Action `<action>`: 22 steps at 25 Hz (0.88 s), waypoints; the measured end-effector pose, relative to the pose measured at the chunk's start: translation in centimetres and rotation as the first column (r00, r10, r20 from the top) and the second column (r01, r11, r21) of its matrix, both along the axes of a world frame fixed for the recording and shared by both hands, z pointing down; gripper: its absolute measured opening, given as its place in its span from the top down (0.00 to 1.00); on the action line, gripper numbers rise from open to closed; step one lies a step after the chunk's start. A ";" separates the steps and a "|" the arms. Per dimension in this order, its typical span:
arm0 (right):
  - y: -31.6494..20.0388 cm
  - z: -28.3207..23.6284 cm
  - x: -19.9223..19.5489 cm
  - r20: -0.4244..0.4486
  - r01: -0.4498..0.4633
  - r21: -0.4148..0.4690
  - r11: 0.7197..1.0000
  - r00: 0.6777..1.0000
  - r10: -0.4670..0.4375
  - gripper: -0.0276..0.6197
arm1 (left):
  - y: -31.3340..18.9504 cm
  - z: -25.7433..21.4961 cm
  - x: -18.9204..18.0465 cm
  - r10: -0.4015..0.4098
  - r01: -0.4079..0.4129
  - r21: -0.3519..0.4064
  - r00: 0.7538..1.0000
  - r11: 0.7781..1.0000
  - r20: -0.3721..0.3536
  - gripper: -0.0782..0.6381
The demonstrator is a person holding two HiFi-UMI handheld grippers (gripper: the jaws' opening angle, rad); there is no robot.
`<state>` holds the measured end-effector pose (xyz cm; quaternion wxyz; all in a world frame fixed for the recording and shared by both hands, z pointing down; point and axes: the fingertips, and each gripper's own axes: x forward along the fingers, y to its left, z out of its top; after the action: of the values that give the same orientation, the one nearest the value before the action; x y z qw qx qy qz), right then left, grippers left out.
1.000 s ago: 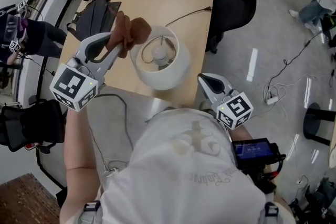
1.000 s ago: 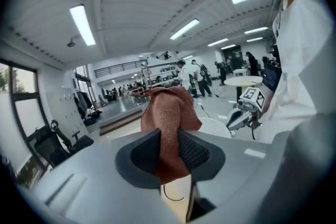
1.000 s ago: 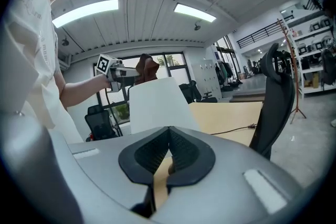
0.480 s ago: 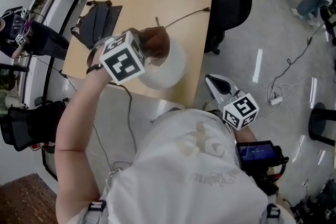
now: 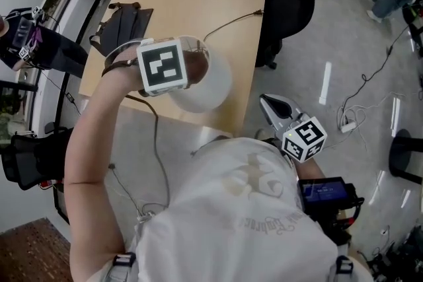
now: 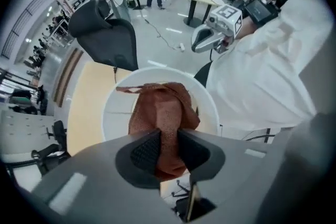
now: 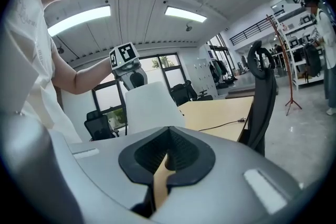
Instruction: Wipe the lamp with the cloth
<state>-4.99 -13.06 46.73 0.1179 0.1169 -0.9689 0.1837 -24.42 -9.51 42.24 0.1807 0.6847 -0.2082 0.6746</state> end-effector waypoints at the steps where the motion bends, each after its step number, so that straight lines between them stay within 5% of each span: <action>1: 0.1 0.0 0.1 0.001 0.000 -0.002 1.000 1.000 0.000 0.94 | -0.2 0.0 -0.2 0.002 -0.002 0.004 0.999 1.000 0.054 0.76; 4: 0.1 -0.5 -0.1 0.013 -0.003 -0.004 1.000 1.000 0.003 0.94 | -2.0 -0.7 -1.3 -0.041 0.026 0.089 0.984 0.996 0.173 0.76; 8: -1.5 -0.9 -1.1 0.033 -0.023 0.009 1.000 0.999 0.023 0.94 | -5.6 -2.8 -1.8 -0.060 0.013 0.260 0.983 0.966 0.173 0.76; 14: -1.9 -0.3 0.4 -0.002 -0.073 -0.007 0.997 0.997 0.073 0.94 | -4.4 -0.9 3.8 0.082 -0.073 0.118 0.994 0.990 -0.078 0.76; 18: -2.9 -0.4 0.6 -0.001 -0.105 -0.006 0.994 0.995 0.105 0.94 | -5.2 -1.6 3.6 0.131 -0.127 0.065 0.990 0.990 -0.047 0.76; 22: -3.4 0.6 1.6 -0.008 -0.146 -0.020 0.989 0.989 0.146 0.94 | -7.9 -4.2 4.1 0.118 -0.105 0.179 0.991 0.978 -0.065 0.76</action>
<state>-3.41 -16.50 47.36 0.1084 0.1866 -0.9554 0.2016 -20.37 -17.41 38.09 0.0893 0.7334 -0.2211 0.6366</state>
